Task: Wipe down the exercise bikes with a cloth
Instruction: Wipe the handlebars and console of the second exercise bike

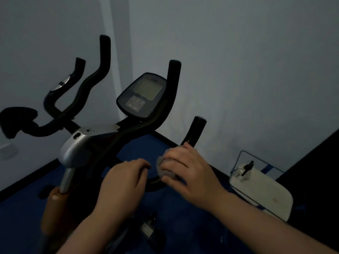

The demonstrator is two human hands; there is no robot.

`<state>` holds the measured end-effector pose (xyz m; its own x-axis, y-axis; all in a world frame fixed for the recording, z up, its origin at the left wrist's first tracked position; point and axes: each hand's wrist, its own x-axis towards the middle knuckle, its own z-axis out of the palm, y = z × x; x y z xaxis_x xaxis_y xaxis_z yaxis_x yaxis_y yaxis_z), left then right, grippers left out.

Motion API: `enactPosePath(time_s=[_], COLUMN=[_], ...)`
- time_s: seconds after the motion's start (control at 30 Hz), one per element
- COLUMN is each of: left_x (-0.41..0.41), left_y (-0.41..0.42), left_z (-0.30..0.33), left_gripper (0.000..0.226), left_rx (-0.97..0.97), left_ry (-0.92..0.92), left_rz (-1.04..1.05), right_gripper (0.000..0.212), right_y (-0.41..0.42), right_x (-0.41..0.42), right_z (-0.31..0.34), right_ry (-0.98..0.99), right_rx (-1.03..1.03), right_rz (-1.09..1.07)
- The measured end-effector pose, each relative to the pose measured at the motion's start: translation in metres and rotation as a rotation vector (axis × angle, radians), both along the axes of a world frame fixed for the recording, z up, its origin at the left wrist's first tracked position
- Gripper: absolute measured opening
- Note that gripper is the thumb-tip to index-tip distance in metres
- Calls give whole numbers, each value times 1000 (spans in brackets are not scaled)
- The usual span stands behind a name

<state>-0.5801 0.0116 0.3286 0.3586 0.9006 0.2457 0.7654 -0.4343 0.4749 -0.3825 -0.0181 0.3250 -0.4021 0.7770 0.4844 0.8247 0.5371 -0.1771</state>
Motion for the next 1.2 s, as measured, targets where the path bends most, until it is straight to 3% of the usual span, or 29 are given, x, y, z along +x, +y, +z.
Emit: enactPosePath(time_s=[0.13,0.23,0.3,0.4,0.6,0.7,0.83,0.9,1.0,1.1,1.2], left_x=[0,0,0,0,0,-1,0,1,2,0,0], left_y=[-1,0,0,-1,-2,-2,-2,-2,-2,-2,-5], left_z=[-2,-4,-5,-5,-5,-5,-6,-6,-6,-7,-4], left_gripper=[26,29,29,27,28,28,30,29,27,27,26], left_rx=[30,38,43,59,67,58,58,61,59,68,57], left_ry=[102,133,131,122,148,132,143,134,104,103,85], left_rz=[-42,-46,-46,-46,-39,-38,-13,-7,9,3,-10], right_gripper=[18,12,13,18,22,19,17,16,17,18,18], right_y=[24,19,12,24,63,73,73,60,32,12,18], right_x=[40,17,2,23,75,78,67,56,30,10,22], right_z=[27,9,-8,6,60,72,69,53,14,-6,13], right_ry=[-47,148,178,-25,-398,-309,148,323,310,280,93], right_rx=[179,183,170,205,480,366,211,270,355,248,162], right_rz=[-70,-168,-100,36,199,207,-81,-191,-211,-152,-69])
